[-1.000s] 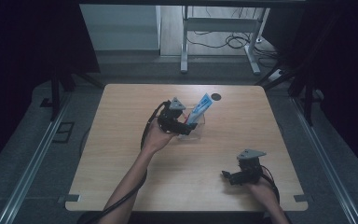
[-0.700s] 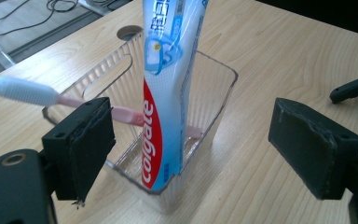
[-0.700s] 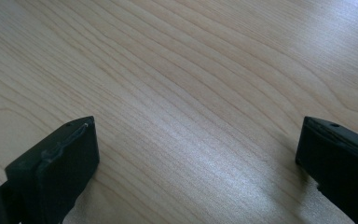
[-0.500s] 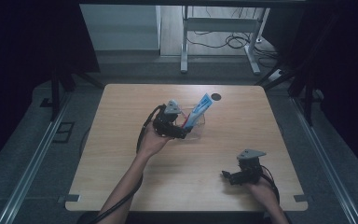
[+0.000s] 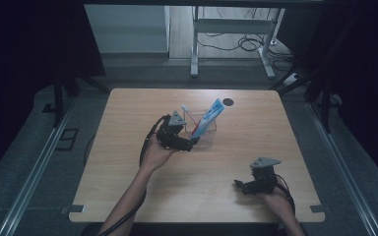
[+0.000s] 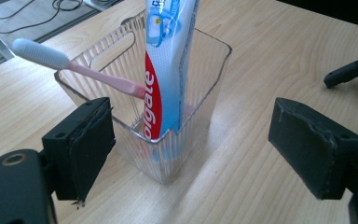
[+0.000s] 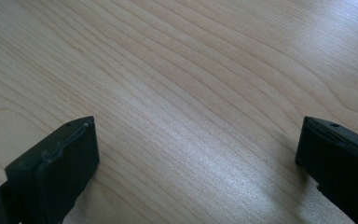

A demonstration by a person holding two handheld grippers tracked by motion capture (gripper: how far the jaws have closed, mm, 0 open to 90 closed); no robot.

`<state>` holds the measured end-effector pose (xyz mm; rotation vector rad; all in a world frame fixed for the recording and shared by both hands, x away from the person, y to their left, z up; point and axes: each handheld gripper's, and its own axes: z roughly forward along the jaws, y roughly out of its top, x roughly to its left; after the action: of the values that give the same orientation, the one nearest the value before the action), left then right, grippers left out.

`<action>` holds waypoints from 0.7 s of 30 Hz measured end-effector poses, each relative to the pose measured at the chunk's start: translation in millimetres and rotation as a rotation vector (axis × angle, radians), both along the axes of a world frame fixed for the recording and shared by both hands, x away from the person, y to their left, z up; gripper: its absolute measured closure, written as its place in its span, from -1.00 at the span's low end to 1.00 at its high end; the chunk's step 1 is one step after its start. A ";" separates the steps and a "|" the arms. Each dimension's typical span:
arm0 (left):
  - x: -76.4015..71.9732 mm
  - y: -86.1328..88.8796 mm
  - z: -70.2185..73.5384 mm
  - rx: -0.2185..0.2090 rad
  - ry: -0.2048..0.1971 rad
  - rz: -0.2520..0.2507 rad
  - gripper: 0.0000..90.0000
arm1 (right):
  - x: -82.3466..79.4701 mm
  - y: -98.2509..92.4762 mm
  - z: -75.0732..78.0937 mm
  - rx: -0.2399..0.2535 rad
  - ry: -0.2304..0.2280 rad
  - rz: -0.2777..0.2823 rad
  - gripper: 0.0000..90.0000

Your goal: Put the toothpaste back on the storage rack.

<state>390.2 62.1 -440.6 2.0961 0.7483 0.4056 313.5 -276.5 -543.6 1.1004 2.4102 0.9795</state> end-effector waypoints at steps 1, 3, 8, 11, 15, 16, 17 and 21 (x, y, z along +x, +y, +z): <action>-1.4 0.7 -0.2 -0.002 -0.003 0.002 -0.68 | 0.0 0.0 0.0 0.000 0.000 0.000 -1.00; -3.9 2.7 -0.1 0.003 -0.004 0.004 -0.68 | 0.0 0.0 0.0 0.000 0.000 -0.001 -1.00; -10.3 7.4 -2.0 0.008 -0.002 0.010 -0.68 | 0.0 0.0 0.0 0.000 -0.002 -0.001 -1.00; -14.4 10.0 -3.8 0.016 -0.002 0.011 -0.68 | -0.1 0.1 0.1 0.000 0.002 -0.001 -1.00; -19.9 13.5 -6.3 0.026 -0.002 0.014 -0.67 | 0.0 0.2 0.0 0.001 0.000 -0.002 -1.00; -21.5 14.4 -7.3 0.023 -0.002 0.016 -0.68 | -0.1 0.2 0.0 0.001 0.000 -0.002 -1.00; -22.9 15.6 -8.2 0.022 -0.002 0.017 -0.68 | -0.1 0.1 0.0 0.000 0.001 -0.001 -1.00; -28.1 20.9 -12.3 0.021 0.003 0.020 -0.67 | -0.1 0.2 0.0 0.001 0.000 -0.002 -1.00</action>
<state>362.1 83.0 -452.8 2.1109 0.7708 0.4231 313.4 -276.3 -543.6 1.1026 2.4086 0.9804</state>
